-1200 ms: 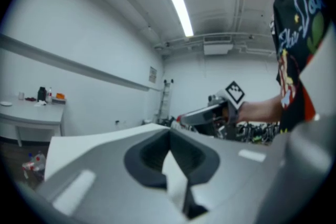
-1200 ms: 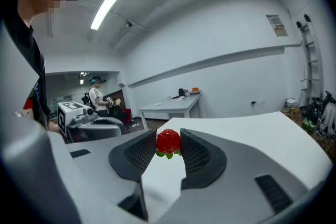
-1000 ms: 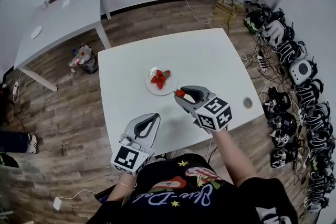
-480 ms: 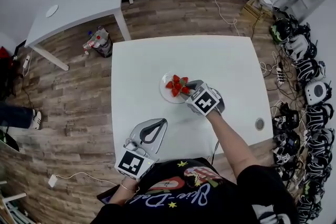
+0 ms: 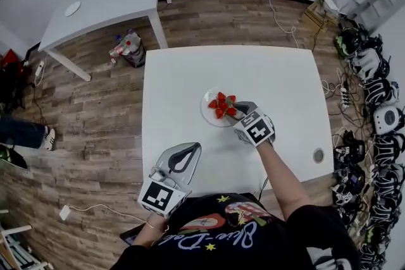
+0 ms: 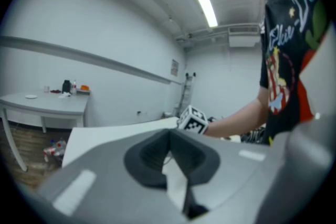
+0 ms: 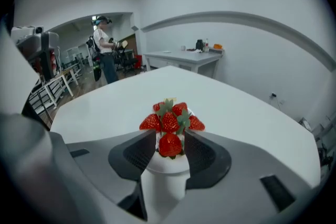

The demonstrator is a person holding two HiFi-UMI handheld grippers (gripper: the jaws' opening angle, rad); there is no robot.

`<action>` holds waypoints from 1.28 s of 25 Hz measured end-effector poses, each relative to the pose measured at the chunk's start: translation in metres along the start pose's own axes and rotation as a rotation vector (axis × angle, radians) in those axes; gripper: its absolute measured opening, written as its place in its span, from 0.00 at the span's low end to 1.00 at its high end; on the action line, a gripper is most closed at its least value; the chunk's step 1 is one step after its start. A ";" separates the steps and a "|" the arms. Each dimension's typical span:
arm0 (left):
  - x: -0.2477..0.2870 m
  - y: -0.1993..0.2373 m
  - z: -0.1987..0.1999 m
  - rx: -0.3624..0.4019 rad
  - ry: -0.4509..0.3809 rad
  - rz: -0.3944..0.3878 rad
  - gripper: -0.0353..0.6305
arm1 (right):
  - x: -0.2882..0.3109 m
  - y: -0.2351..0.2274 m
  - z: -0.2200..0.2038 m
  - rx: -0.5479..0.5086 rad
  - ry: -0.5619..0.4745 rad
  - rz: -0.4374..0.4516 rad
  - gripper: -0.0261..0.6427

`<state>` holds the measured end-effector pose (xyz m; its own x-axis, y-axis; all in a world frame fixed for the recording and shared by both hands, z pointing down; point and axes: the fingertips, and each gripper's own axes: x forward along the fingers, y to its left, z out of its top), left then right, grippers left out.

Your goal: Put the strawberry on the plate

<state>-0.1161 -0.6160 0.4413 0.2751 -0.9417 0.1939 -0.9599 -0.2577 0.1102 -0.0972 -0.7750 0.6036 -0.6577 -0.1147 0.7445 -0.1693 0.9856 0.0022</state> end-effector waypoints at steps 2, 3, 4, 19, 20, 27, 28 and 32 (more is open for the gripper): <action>-0.001 0.000 0.001 0.000 -0.003 0.004 0.05 | -0.019 -0.006 0.014 0.044 -0.109 -0.050 0.26; -0.001 0.000 0.002 0.001 -0.004 0.005 0.05 | -0.032 -0.009 0.022 0.077 -0.173 -0.075 0.27; 0.000 0.000 0.003 0.007 -0.006 0.005 0.05 | -0.047 -0.011 0.029 0.121 -0.245 -0.087 0.26; 0.028 0.022 0.032 0.060 -0.075 0.041 0.05 | -0.164 0.022 0.038 0.432 -0.643 0.055 0.06; 0.029 0.020 0.032 0.059 -0.074 0.036 0.05 | -0.165 0.022 0.037 0.428 -0.641 0.056 0.06; 0.022 0.016 0.026 0.063 -0.042 0.049 0.05 | -0.164 0.024 0.038 0.417 -0.630 0.070 0.06; 0.021 0.016 0.026 0.062 -0.042 0.054 0.05 | -0.163 0.026 0.038 0.416 -0.629 0.074 0.06; 0.019 0.014 0.027 0.067 -0.047 0.063 0.05 | -0.161 0.028 0.037 0.406 -0.621 0.079 0.06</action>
<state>-0.1255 -0.6428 0.4202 0.2127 -0.9652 0.1524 -0.9771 -0.2101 0.0331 -0.0235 -0.7339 0.4589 -0.9525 -0.2127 0.2179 -0.2826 0.8843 -0.3718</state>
